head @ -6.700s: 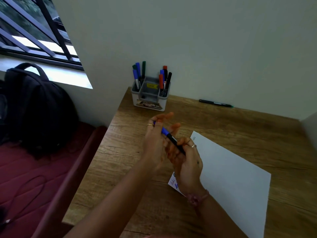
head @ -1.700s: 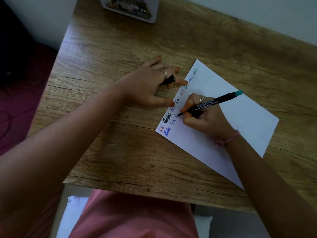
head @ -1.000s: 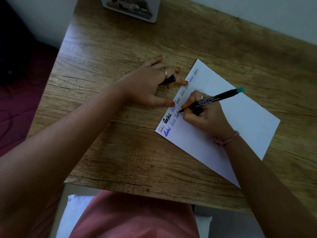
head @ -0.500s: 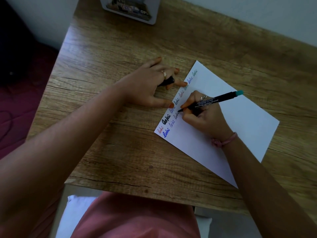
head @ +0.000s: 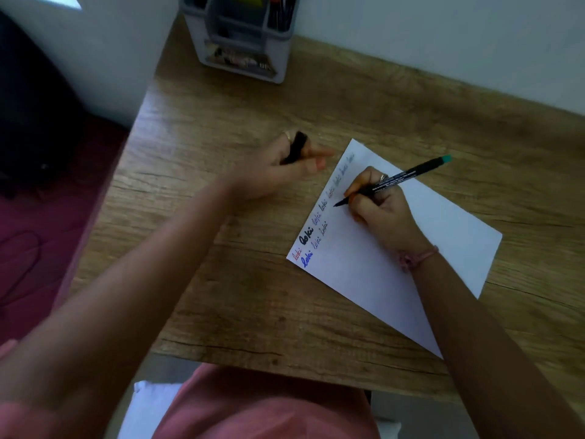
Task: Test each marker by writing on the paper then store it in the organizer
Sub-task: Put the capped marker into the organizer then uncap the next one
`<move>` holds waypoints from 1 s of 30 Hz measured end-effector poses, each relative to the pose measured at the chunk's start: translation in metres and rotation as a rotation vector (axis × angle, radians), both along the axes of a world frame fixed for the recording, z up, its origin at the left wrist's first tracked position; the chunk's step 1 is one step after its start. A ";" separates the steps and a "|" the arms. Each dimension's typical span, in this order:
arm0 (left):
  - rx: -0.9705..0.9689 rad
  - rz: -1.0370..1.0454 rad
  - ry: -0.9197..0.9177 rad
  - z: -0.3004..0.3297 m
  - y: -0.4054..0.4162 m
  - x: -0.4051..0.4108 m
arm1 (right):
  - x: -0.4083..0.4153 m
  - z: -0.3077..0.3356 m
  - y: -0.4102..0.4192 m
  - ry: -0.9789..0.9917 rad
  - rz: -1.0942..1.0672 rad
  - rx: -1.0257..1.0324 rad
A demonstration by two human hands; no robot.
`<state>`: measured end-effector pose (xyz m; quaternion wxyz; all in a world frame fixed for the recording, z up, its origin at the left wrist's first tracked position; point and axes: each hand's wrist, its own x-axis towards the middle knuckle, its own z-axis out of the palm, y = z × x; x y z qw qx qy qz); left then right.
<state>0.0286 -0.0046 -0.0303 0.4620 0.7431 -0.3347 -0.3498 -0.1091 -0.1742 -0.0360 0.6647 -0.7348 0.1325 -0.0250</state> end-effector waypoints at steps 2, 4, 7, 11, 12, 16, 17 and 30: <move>-0.127 0.240 0.220 0.009 -0.005 -0.005 | 0.004 0.006 0.000 0.043 0.013 0.073; -0.275 0.427 0.480 0.015 -0.008 -0.013 | 0.007 0.013 0.001 0.019 -0.002 0.112; -0.487 0.594 0.790 0.021 -0.009 -0.023 | 0.008 0.028 0.011 -0.052 -0.042 0.194; -0.676 0.631 0.994 0.037 -0.007 -0.031 | 0.010 0.050 0.035 -0.175 -0.105 0.181; -0.700 0.620 1.036 0.041 -0.008 -0.033 | 0.011 0.054 0.041 -0.210 -0.118 0.182; -0.762 0.596 1.107 0.057 -0.013 -0.038 | 0.015 0.066 0.052 -0.306 -0.162 0.188; -0.774 0.598 1.116 0.058 -0.014 -0.038 | 0.015 0.069 0.052 -0.314 -0.162 0.162; -0.731 0.650 1.115 0.082 -0.017 -0.056 | 0.015 0.072 0.051 -0.569 -0.181 -0.461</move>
